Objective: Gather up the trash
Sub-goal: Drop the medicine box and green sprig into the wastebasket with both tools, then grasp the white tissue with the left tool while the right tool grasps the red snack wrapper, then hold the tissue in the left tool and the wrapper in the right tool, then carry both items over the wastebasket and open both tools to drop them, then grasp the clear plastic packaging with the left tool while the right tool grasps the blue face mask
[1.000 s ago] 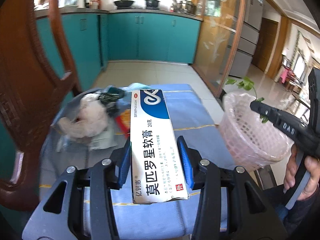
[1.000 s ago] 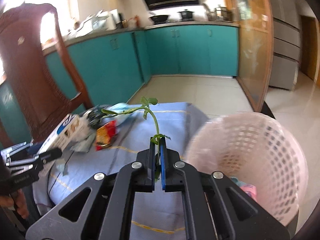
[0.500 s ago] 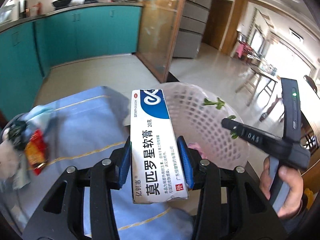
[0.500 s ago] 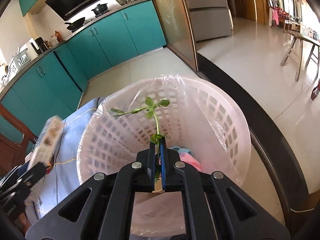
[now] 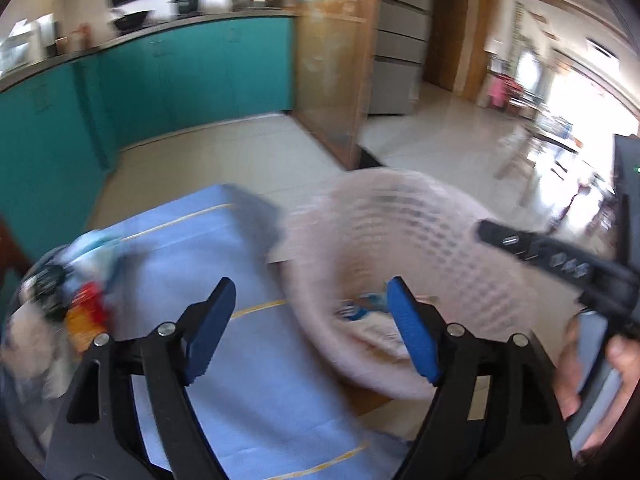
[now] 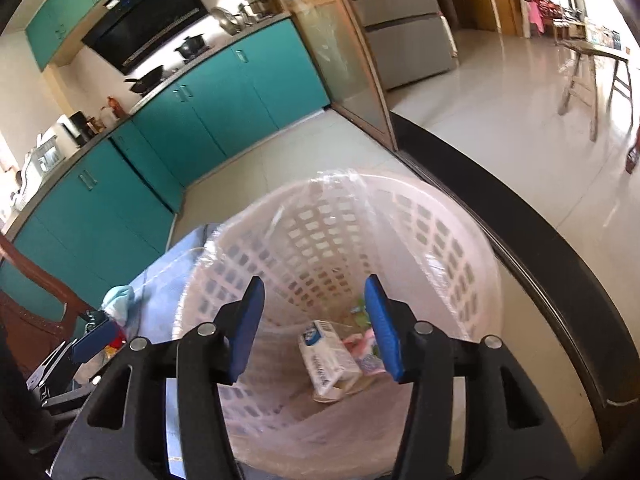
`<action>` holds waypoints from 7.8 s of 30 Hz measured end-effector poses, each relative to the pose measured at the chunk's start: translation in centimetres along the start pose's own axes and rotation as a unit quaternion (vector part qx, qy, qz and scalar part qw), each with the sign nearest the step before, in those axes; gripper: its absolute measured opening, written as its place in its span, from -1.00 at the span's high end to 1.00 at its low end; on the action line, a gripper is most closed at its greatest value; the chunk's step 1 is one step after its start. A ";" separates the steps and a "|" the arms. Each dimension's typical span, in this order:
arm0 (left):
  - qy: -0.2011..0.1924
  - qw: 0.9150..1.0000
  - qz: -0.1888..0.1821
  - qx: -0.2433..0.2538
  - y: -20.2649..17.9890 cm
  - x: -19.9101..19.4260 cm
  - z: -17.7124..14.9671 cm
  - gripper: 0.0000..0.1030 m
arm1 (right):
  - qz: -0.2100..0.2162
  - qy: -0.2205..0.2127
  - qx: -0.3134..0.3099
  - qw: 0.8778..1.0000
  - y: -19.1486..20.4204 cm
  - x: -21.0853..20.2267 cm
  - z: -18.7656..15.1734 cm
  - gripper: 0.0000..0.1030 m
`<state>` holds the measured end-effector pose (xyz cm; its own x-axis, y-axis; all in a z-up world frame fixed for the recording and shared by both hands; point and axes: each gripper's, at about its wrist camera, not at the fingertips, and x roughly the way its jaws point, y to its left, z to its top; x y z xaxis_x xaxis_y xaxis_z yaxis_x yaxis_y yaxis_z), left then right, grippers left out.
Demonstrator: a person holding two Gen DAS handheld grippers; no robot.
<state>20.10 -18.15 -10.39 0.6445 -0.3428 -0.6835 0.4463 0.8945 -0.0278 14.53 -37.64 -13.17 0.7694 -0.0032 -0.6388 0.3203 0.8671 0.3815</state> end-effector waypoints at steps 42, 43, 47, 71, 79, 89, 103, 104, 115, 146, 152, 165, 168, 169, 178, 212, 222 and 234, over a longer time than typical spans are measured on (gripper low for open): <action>0.067 0.955 0.218 -0.189 27.4 0.2 -6.8 0.04 | 0.197 0.170 -0.265 0.929 24.0 10.4 -8.3 0.74; 0.071 0.954 0.213 -0.200 27.7 0.3 -7.2 0.30 | 0.195 0.164 -0.268 0.929 23.5 9.9 -8.3 0.74; 0.052 0.955 0.211 -0.202 27.1 -0.9 -8.1 0.59 | 0.174 0.144 -0.276 0.934 22.1 8.2 -8.1 0.74; -0.046 0.979 0.166 -0.111 14.2 -10.0 -8.3 0.60 | 0.108 0.043 -0.309 0.944 20.3 3.3 -8.8 0.74; -0.034 0.981 0.157 -0.106 13.6 -9.9 -9.2 0.60 | 0.095 0.032 -0.313 0.945 19.7 2.6 -9.3 0.74; -0.012 0.983 0.144 -0.113 13.4 -9.1 -10.1 0.60 | 0.095 0.033 -0.309 0.946 19.6 2.4 -9.2 0.74; 0.020 0.983 0.138 -0.120 13.7 -7.5 -11.4 0.60 | 0.091 0.038 -0.313 0.945 19.7 2.6 -9.5 0.74; 0.024 0.983 0.136 -0.122 13.8 -7.3 -11.6 0.60 | 0.091 0.039 -0.313 0.945 19.7 2.6 -9.5 0.74; 0.054 0.982 0.127 -0.128 14.2 -5.9 -12.8 0.58 | 0.090 0.065 -0.318 0.942 20.0 3.6 -10.2 0.74; 0.089 0.976 0.105 -0.166 16.8 -3.5 -14.6 0.11 | 0.073 0.149 -0.371 0.914 21.8 8.4 -14.3 0.41; 0.071 0.977 0.118 -0.161 16.7 -4.8 -14.1 0.25 | 0.071 0.120 -0.373 0.917 22.1 7.4 -13.7 0.71; -0.013 0.983 0.149 -0.105 13.8 -9.4 -9.5 0.26 | 0.071 -0.016 -0.320 0.945 19.7 1.9 -8.1 0.71; -0.023 0.985 0.140 -0.099 13.1 -9.6 -8.6 0.26 | 0.069 -0.051 -0.284 0.955 17.5 0.2 -5.8 0.71; -0.026 0.986 0.137 -0.096 12.8 -9.6 -8.2 0.26 | 0.062 -0.061 -0.273 0.958 16.7 -0.3 -5.1 0.71; -0.045 0.994 0.080 -0.053 7.7 -8.0 -4.5 0.26 | -0.016 -0.102 -0.177 0.979 8.9 -2.3 -0.7 0.71; -0.012 0.998 -0.047 0.032 -4.2 1.8 0.6 -0.43 | -0.111 -0.041 -0.067 0.991 0.4 -0.5 0.4 0.54; -0.029 0.987 0.141 -0.076 9.1 -1.4 -3.9 -0.52 | -0.093 -0.046 -0.056 0.993 1.4 -0.2 0.4 -0.17; 0.070 0.957 0.249 -0.134 21.4 -1.2 -10.4 -0.53 | 0.107 0.066 -0.164 0.978 18.0 8.4 -0.3 -0.18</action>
<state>22.45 4.40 -17.74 0.6372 0.1705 -0.7516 -0.0821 0.9847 0.1538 26.59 -21.89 -11.85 0.7139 0.2417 -0.6572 -0.0514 0.9541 0.2951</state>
